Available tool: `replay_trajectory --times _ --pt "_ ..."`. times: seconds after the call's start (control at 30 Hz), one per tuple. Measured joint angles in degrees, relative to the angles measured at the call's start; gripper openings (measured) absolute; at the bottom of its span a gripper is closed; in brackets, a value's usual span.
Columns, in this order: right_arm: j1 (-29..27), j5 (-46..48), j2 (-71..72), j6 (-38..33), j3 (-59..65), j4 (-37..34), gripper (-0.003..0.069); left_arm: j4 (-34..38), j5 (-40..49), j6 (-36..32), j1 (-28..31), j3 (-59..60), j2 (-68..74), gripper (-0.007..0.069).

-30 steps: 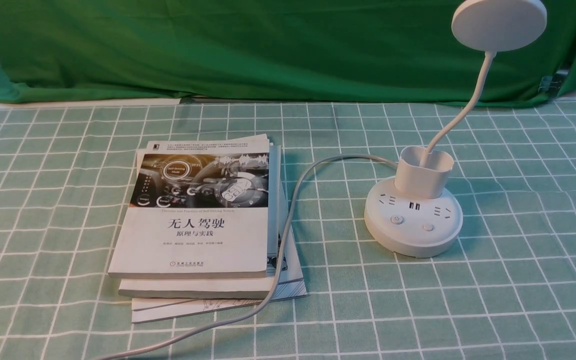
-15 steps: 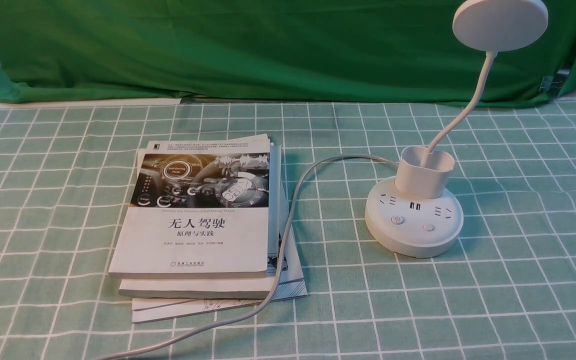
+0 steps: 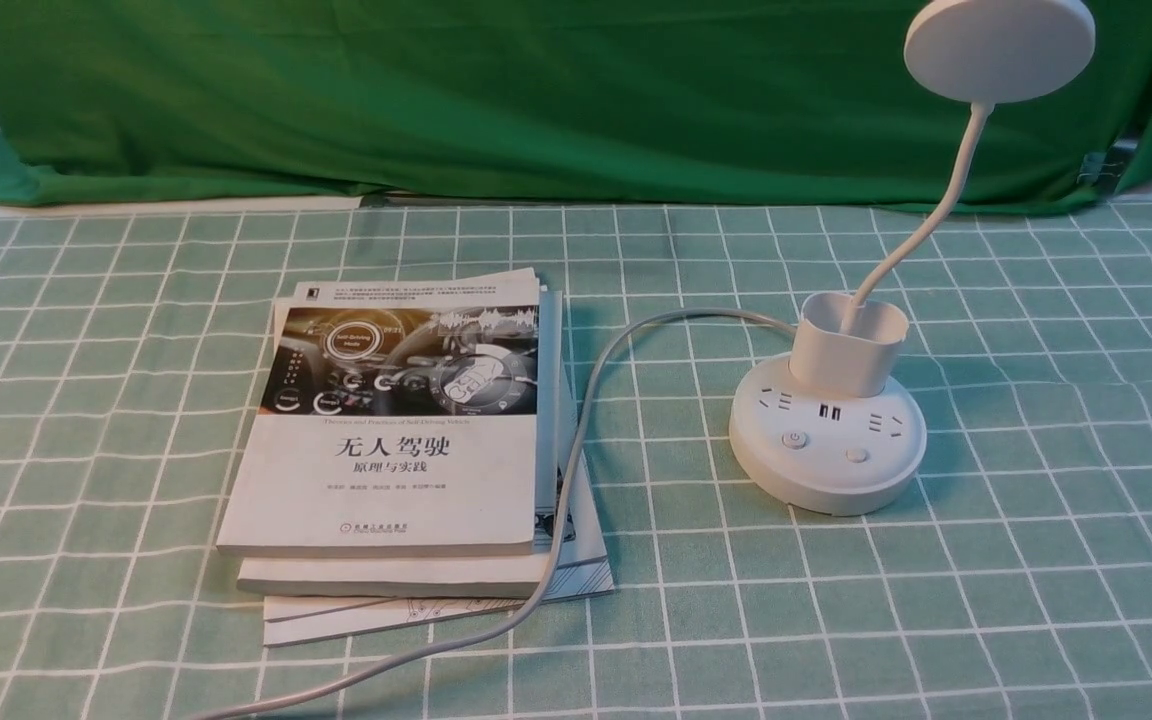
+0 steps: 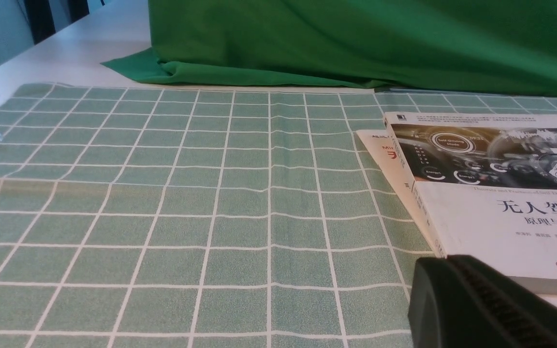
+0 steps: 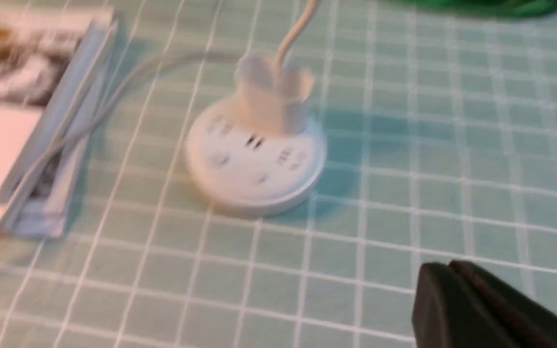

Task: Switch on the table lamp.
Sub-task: 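Press the button on the base of the white desk lamp with the right gripper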

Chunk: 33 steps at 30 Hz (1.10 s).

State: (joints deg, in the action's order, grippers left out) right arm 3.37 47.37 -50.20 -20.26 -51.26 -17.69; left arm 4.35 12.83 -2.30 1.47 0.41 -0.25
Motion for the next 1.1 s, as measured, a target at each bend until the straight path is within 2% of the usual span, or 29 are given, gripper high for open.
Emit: replay_trajectory --times 0.17,0.4,0.47,0.8,1.1 --pt "5.06 -2.89 -14.73 -4.08 -2.31 -3.14 0.0027 0.00 0.00 0.00 0.00 0.00 0.00 0.0021" --pt "11.48 -9.40 -30.55 -4.12 -5.67 -3.44 0.0027 -0.07 0.00 0.00 0.00 0.00 0.00 0.0021" --pt "13.66 -13.75 -35.80 -3.69 -5.91 -3.64 0.0027 -0.21 0.00 0.00 0.00 0.00 0.00 0.0021" --pt "14.59 -25.85 -45.74 -3.64 -6.36 -3.18 0.0029 -0.23 0.00 0.00 0.00 0.00 0.00 0.0021" --pt "14.70 -29.19 -49.55 -3.64 -6.41 -3.02 0.0030 -0.28 0.00 0.00 0.00 0.00 0.00 0.0021"
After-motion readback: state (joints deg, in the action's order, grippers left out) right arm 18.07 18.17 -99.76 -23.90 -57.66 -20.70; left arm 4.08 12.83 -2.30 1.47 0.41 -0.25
